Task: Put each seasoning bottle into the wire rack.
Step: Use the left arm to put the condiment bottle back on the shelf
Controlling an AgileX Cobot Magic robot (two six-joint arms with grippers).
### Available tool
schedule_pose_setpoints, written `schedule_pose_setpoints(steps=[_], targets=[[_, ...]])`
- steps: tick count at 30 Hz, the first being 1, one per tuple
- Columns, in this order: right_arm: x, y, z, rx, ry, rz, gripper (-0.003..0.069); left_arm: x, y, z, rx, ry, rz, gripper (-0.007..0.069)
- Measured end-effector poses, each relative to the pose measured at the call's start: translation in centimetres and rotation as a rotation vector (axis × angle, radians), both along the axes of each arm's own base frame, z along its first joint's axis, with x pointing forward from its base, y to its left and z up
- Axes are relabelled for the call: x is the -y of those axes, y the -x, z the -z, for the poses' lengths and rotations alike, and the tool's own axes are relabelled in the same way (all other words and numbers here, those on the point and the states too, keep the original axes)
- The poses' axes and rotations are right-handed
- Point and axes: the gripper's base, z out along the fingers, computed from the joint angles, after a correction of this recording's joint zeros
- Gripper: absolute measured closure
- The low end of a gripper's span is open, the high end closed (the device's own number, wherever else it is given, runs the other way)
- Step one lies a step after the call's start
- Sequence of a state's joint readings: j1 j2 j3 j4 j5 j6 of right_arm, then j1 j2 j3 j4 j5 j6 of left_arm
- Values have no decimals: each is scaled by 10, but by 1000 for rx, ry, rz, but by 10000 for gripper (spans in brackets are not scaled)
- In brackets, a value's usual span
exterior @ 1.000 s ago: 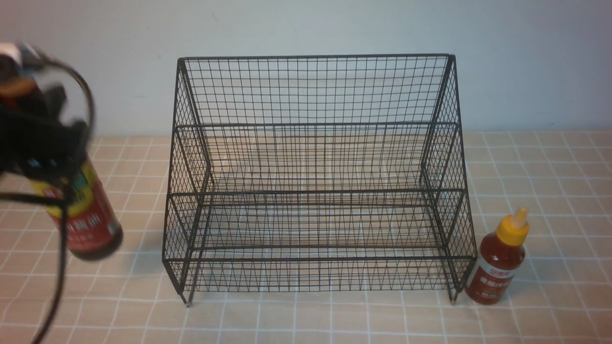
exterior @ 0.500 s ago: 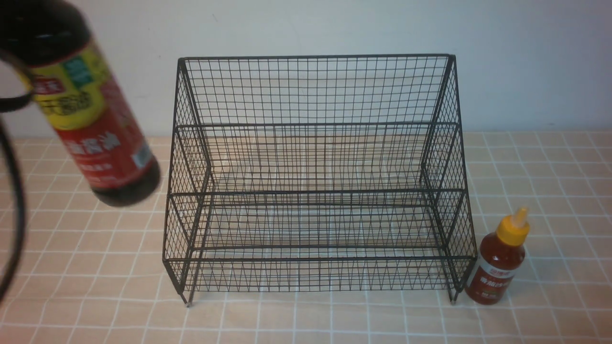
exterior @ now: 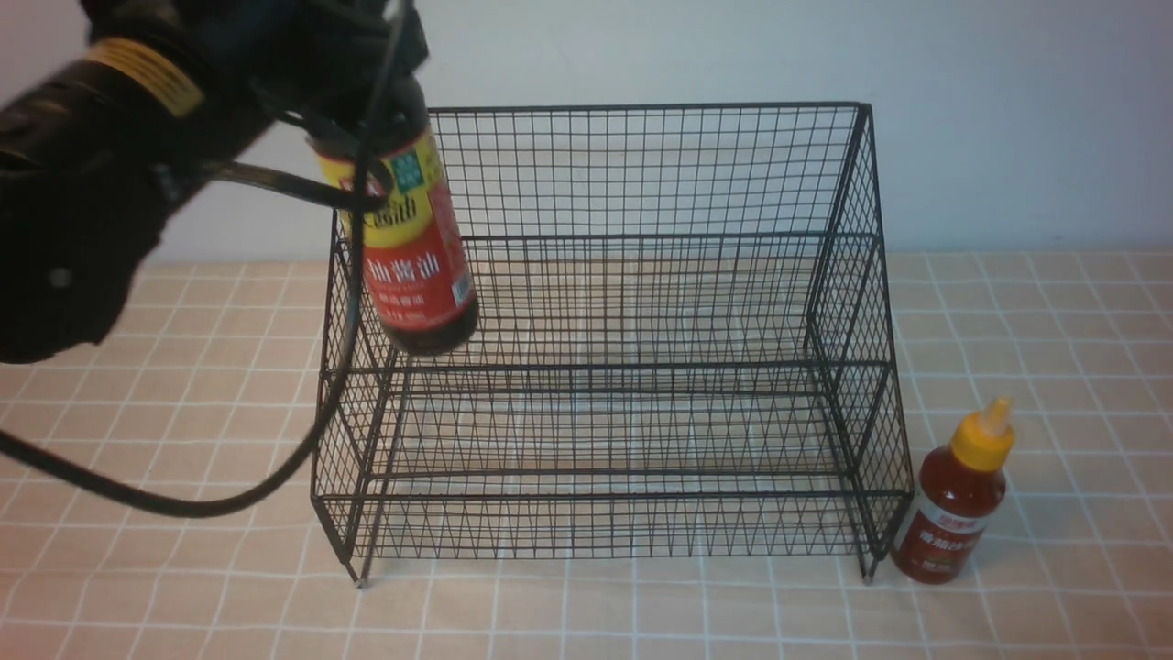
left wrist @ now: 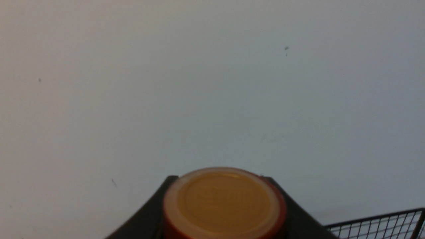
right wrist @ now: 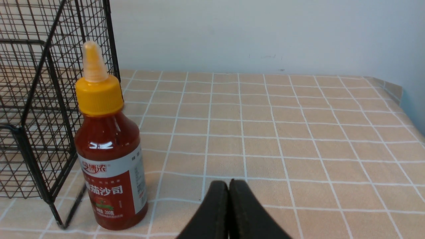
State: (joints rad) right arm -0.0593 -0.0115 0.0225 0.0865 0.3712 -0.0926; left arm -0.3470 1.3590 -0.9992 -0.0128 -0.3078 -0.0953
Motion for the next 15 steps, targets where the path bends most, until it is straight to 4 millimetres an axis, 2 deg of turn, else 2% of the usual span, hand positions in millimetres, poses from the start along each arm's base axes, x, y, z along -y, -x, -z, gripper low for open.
schedule_pose_setpoints(steps=[11, 15], targets=[[0, 0, 0, 0, 0, 0, 673, 5, -13, 50, -326, -117, 4, 368], [0, 0, 0, 0, -1, 0, 673, 5, -13, 53, -375, -133, 5, 368]])
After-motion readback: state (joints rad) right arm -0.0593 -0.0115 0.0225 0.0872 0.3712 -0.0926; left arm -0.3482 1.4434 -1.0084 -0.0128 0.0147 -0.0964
